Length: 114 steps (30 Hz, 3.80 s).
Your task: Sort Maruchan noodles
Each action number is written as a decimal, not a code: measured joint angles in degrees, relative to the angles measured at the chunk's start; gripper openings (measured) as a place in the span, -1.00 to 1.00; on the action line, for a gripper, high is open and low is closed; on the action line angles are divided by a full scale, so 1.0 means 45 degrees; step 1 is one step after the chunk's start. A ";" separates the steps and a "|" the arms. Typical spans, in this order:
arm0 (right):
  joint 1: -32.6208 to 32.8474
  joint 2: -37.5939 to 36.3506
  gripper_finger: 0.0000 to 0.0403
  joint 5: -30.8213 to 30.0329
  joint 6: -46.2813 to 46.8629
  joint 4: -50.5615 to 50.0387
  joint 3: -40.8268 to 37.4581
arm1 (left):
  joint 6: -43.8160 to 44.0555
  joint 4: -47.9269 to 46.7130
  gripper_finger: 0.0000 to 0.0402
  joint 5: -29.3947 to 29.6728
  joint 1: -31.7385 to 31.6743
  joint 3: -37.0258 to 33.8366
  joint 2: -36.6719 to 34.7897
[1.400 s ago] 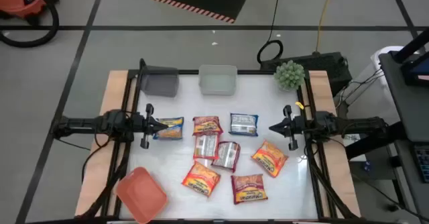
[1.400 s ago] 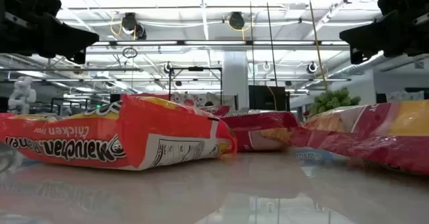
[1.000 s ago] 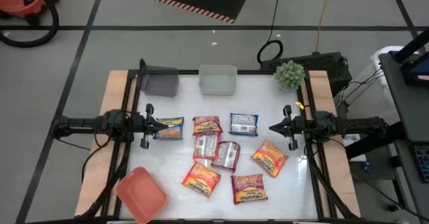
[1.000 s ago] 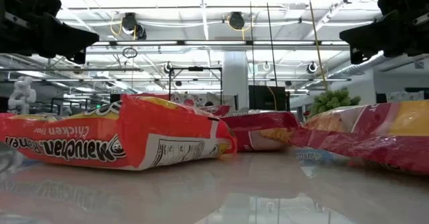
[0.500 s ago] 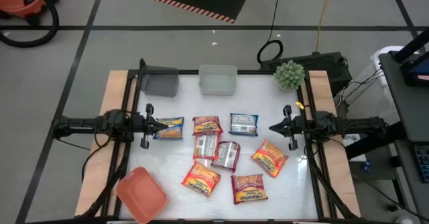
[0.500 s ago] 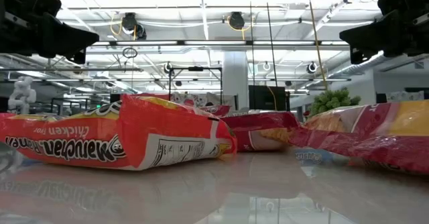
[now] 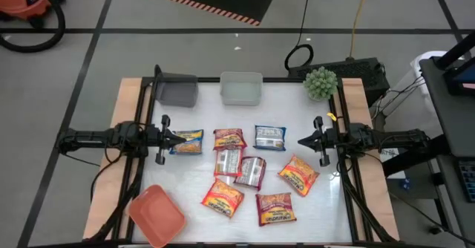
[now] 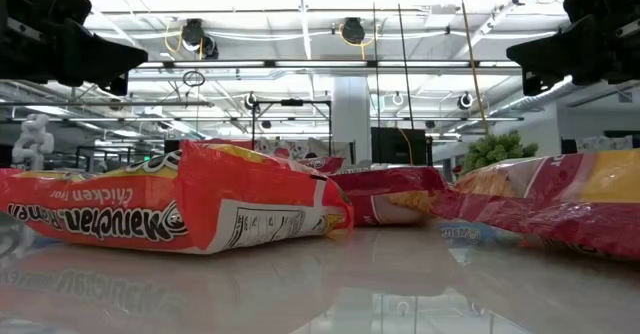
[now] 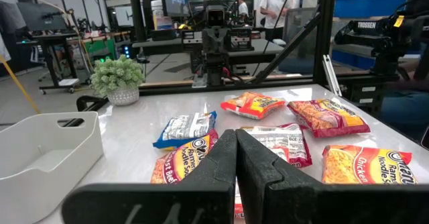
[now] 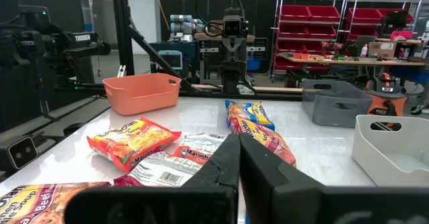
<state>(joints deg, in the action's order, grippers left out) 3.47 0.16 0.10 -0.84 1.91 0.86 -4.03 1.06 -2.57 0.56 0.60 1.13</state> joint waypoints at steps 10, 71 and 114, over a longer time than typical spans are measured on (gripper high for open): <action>0.0000 0.0003 -1.00 0.0000 0.0000 0.0002 0.0003 | -0.0005 -0.0003 -0.98 0.0003 0.0000 0.0003 -0.0003; -0.0002 0.0003 -1.00 0.0000 0.0000 0.0005 0.0003 | -0.0003 -0.0002 -0.98 0.0000 0.0000 0.0005 -0.0003; 0.0003 0.7869 -0.85 -0.1404 0.1700 -0.6444 1.1145 | -0.0034 0.0049 -0.98 0.0000 0.0005 0.0005 -0.0005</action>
<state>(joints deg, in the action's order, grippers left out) 3.49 35.58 -6.22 6.81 -27.09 51.02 -4.19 1.28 -2.57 0.58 0.62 1.10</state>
